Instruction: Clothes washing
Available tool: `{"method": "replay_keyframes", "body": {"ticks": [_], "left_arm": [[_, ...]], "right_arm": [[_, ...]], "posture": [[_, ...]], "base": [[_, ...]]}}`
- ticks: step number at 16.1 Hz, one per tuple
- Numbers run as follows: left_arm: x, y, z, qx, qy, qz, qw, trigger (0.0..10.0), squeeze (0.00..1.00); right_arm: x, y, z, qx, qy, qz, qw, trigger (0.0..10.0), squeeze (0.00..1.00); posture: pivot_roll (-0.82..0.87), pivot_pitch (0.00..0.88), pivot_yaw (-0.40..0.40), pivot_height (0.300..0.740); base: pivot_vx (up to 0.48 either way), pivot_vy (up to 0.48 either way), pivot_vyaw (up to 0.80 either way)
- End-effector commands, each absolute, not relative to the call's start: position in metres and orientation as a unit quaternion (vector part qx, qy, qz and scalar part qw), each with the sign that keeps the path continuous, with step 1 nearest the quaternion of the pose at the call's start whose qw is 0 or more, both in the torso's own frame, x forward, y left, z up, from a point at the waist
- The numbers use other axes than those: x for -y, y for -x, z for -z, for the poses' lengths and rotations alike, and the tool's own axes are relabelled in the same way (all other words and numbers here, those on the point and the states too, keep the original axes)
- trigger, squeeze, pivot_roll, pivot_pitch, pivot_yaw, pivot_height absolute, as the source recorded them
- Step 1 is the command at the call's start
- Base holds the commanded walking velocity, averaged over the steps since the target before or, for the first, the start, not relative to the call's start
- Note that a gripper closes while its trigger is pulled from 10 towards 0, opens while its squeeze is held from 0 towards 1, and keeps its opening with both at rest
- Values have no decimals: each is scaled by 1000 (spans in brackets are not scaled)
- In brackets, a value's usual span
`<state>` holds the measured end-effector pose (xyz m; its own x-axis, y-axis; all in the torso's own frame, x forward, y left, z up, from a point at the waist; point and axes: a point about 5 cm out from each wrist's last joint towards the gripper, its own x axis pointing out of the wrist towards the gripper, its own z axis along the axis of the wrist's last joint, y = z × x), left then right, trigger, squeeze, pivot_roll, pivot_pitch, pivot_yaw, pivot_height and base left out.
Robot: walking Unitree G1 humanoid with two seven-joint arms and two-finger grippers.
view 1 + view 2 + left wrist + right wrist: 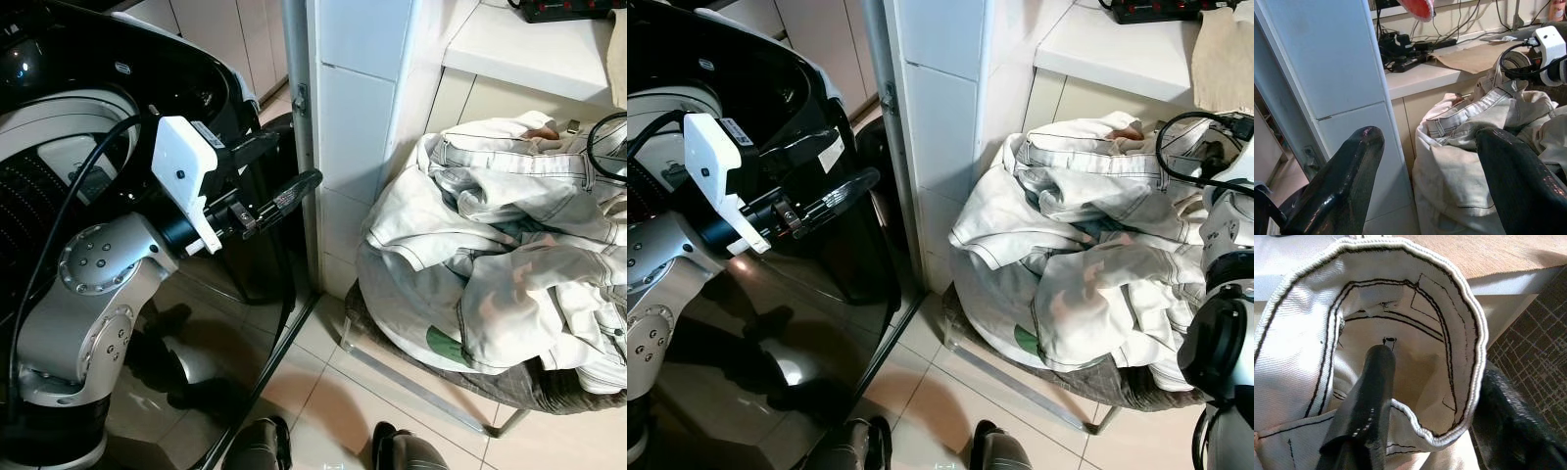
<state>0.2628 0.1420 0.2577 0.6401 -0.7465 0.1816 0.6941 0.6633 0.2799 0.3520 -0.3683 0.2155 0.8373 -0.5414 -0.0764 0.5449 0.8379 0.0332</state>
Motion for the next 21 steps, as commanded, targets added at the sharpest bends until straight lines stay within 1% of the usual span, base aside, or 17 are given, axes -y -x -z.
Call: {"method": "replay_keyframes", "body": {"ticks": [1, 3, 5, 7, 8, 14, 17, 19, 21], "left_arm": [[-142, -262, -259, 137, -95, 409, 897, 10000, 0], [-142, -262, -259, 136, -95, 412, 896, 10000, 0], [-138, -257, -256, 124, -85, 436, 887, 10000, 0], [-132, -243, -249, 112, -52, 493, 861, 10000, 0], [-129, -238, -241, 97, -55, 506, 855, 10000, 0], [-127, -242, -230, 86, -55, 492, 865, 10000, 0], [-126, -251, -228, 93, -62, 460, 881, 10000, 0], [-131, -258, -229, 101, -72, 422, 898, 10000, 0], [-132, -263, -230, 111, -69, 400, 907, 10000, 0]], "right_arm": [[368, -350, -208, -44, -39, 287, 956, 0, 0], [368, -350, -208, -43, -41, 287, 956, 0, 0], [367, -351, -208, -40, -45, 287, 956, 0, 0], [366, -352, -209, -36, -49, 284, 957, 0, 0], [365, -353, -211, -32, -50, 279, 959, 0, 0], [362, -359, -229, -5, -39, 254, 966, 0, 0], [360, -364, -252, 34, -41, 242, 969, 0, 0], [356, -368, -276, 74, -44, 226, 970, 0, 0], [347, -373, -304, 118, -56, 193, 972, 0, 0]], "posture": [[161, 185, 76, 740], [167, 179, 79, 740], [175, 170, 82, 740], [173, 162, 85, 740], [170, 152, 86, 740], [130, 114, 87, 740], [111, 100, 84, 740], [99, 92, 83, 740], [88, 83, 77, 740]], "base": [[0, 0, 0], [0, 0, 0], [0, 0, 0], [0, 0, 0], [0, 0, 0], [0, 0, 0], [0, 0, 0], [0, 0, 0], [0, 0, 0]]}}
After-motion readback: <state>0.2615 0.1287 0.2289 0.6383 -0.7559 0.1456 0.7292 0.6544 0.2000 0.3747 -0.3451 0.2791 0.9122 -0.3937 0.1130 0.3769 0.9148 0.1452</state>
